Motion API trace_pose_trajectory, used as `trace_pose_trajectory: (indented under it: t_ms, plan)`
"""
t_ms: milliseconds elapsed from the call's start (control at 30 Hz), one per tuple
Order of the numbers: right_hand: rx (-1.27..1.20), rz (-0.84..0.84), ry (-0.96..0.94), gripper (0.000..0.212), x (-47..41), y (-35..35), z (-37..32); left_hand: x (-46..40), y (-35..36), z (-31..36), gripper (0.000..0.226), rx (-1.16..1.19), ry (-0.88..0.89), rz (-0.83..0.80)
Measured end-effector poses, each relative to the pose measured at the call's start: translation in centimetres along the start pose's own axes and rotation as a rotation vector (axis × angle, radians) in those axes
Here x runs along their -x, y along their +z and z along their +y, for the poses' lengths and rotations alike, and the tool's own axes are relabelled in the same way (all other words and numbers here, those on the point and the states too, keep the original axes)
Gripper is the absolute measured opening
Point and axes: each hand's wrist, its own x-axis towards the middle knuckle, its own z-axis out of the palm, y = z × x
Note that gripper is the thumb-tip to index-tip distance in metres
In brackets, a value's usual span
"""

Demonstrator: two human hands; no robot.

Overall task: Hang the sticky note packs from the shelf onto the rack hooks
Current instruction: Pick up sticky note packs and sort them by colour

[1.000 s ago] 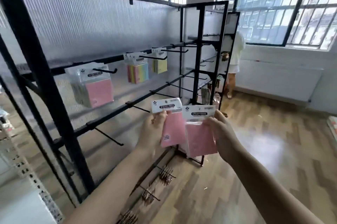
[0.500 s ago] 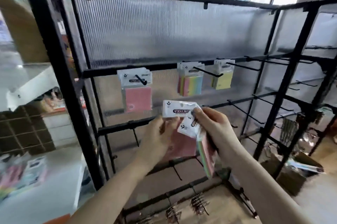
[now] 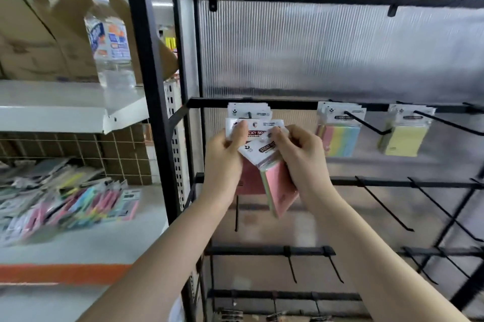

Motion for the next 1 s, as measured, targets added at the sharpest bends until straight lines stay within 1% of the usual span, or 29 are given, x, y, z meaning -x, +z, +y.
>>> trace_pose_trajectory:
  t_ms: [133,233,400,500,567,633,700,767,833,900,1000]
  plan:
    - [-0.014,0.002,-0.008,0.028,-1.2,0.0,0.8,-1.2,0.3,-0.8,0.024,0.035,-0.004,-0.014]
    - [-0.021,-0.014,-0.016,0.029,-1.7,0.0,1.3,-1.7,0.4,-1.4,0.022,0.073,0.044,-0.025]
    - [-0.015,-0.068,-0.019,0.029,-2.3,0.1,2.2,-1.9,-0.1,-2.5,0.021,0.063,0.124,-0.014]
    - [-0.019,-0.089,-0.007,0.028,-2.6,0.2,3.1,-2.2,-0.4,-3.2,0.021,0.062,0.085,-0.001]
    - [-0.018,-0.085,0.018,0.029,-2.9,0.3,3.7,-2.5,-0.5,-3.5,0.016,0.026,0.067,-0.016]
    - [-0.012,-0.078,0.021,0.027,-3.2,0.5,4.4,-2.9,-0.5,-3.8,0.028,-0.023,0.093,0.01]
    - [0.01,-0.038,0.008,0.02,-3.7,0.6,5.1,-3.6,-0.7,-4.4,0.036,-0.132,0.131,0.098]
    - [0.07,0.027,0.013,0.02,-4.1,0.7,6.0,-4.3,-0.8,-4.9,0.049,-0.297,0.148,0.184]
    - [0.1,0.083,0.043,0.023,-4.5,0.8,6.6,-5.2,-0.7,-5.1,0.061,-0.369,0.142,0.21]
    - [0.096,0.123,0.072,0.025,-4.7,0.8,7.0,-6.2,-0.6,-5.4,0.059,-0.401,0.142,0.238]
    - [0.125,0.174,0.066,0.023,-4.6,0.4,7.6,-6.6,-0.8,-5.9,0.045,-0.388,0.174,0.269]
